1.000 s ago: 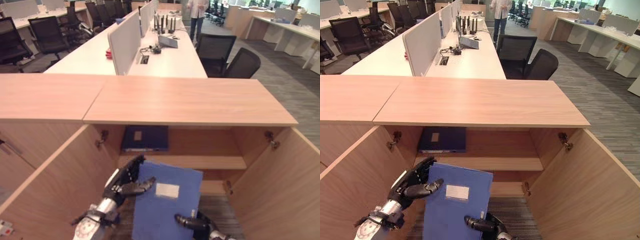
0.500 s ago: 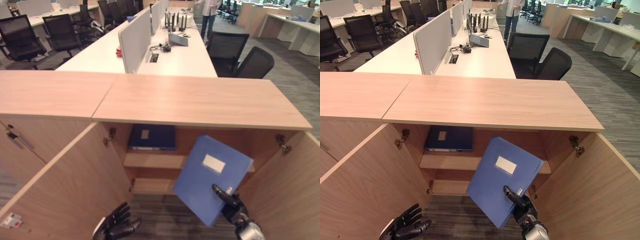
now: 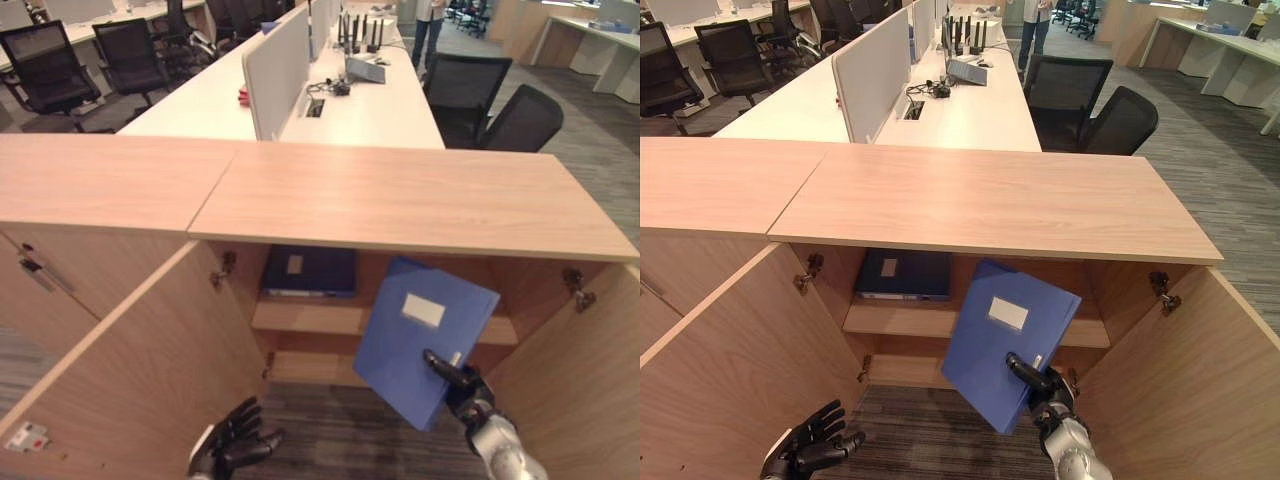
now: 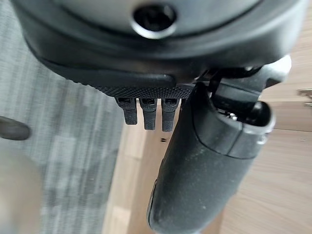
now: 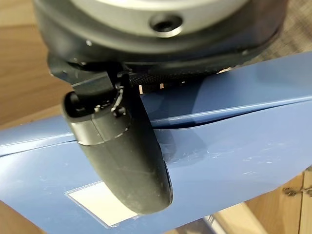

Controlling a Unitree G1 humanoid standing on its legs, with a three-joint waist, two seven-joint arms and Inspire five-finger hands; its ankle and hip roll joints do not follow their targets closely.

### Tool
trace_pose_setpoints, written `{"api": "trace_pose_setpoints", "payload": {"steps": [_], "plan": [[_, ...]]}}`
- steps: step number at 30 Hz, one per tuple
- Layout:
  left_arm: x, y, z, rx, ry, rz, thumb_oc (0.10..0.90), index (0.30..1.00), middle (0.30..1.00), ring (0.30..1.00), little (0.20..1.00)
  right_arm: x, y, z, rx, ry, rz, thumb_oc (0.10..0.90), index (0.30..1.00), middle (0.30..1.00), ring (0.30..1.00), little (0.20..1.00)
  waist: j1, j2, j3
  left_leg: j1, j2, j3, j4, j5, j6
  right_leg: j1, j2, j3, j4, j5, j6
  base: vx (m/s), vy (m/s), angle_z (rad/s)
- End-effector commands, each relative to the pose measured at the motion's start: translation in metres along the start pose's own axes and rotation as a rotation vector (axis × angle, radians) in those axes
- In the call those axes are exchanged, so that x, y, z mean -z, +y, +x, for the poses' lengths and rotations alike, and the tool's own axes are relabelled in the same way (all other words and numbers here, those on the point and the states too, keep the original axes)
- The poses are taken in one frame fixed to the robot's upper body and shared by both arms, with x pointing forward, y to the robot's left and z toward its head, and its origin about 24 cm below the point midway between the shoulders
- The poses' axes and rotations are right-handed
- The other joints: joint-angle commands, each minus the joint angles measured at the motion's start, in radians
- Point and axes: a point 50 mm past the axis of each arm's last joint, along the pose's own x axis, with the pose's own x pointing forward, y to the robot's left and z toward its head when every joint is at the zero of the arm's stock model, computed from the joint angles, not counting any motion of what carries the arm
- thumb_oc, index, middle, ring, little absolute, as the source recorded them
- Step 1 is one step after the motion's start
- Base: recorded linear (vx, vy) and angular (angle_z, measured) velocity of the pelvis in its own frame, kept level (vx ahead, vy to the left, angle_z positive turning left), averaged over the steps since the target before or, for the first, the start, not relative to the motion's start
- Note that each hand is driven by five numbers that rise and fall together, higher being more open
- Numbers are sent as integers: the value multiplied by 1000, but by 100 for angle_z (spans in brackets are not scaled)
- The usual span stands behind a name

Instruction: Put the empty folder in the office cabinet

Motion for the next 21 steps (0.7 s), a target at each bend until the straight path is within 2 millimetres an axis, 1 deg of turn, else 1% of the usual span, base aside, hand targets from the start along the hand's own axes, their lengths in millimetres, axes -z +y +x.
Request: {"api": "trace_pose_setpoints", "payload": {"steps": [1, 3, 5, 6, 9, 10, 11, 13, 16, 19, 21], "plan": [[-31, -1, 4, 83, -103, 81, 800, 900, 900, 900, 900, -89, 72, 18, -241, -337, 175, 400, 300, 300, 300, 300, 39, -43, 23, -52, -1, -49, -7, -41, -18, 43, -64, 6, 8, -83, 88, -50, -7, 6], [-31, -4, 6, 106, -96, 72, 800, 900, 900, 900, 900, -104, 79, 18, -259, -393, 278, 400, 300, 300, 300, 300, 49, -43, 31, -76, -2, -61, -7, -34, -19, 28, -66, -5, 8, -83, 90, -51, -5, 12], [-29, -5, 6, 124, -81, 87, 800, 900, 900, 900, 900, -120, 77, 19, -252, -452, 356, 400, 300, 300, 300, 300, 59, -41, 38, -99, -2, -74, -7, -30, -19, 17, -71, -18, 8, -83, 93, -19, 2, 19], [-29, -5, 6, 126, -75, 96, 800, 900, 900, 900, 900, -129, 77, 18, -246, -481, 364, 400, 300, 300, 300, 300, 61, -39, 46, -109, -3, -78, -7, -28, -19, 11, -74, -22, 8, -83, 95, -70, 7, 16], [-32, -5, 6, 154, -66, 132, 800, 900, 900, 900, 900, -166, 83, 17, -246, -568, 393, 400, 300, 300, 300, 300, 75, -25, 85, -173, -8, -93, -6, -7, -16, -35, -82, -36, 8, -73, 97, -132, 12, 22], [-32, -5, 4, 160, -62, 145, 800, 900, 900, 900, 900, -191, 86, 15, -248, -623, 412, 400, 300, 300, 300, 300, 88, -14, 112, -216, -12, -104, 7, -4, -16, -64, -86, -45, 9, -70, 95, -138, 10, 20], [-33, -5, 5, 162, -64, 145, 800, 900, 900, 900, 900, -192, 86, 15, -249, -625, 412, 400, 300, 300, 300, 300, 87, -15, 112, -223, -15, -105, 8, 3, -15, -69, -89, -47, 8, -64, 95, -112, 1, 23], [-32, -4, 3, 171, -50, 171, 800, 900, 900, 900, 900, -214, 87, 13, -240, -667, 448, 400, 300, 300, 300, 300, 97, -7, 127, -266, -20, -116, 28, -1, -16, -100, -92, -56, 15, -64, 93, -77, -7, 16], [-29, -4, 1, 186, -29, 191, 800, 900, 900, 900, 900, -243, 96, 5, -271, -737, 503, 400, 300, 300, 300, 300, 106, 3, 159, -345, -31, -125, 68, 3, -18, -158, -102, -68, 39, -65, 92, -105, -8, 14], [-25, -4, 0, 197, -8, 210, 800, 900, 900, 900, 900, -269, 97, -5, -292, -805, 566, 400, 300, 300, 300, 300, 109, 12, 176, -395, -41, -127, 97, 2, -17, -198, -113, -72, 62, -69, 91, -60, 16, 18], [-26, -4, 0, 204, -3, 230, 800, 900, 900, 900, 900, -287, 105, -15, -331, -855, 597, 400, 300, 300, 300, 300, 111, 20, 193, -438, -49, -126, 127, -5, -16, -235, -120, -70, 92, -79, 91, -72, 14, 8]]}}
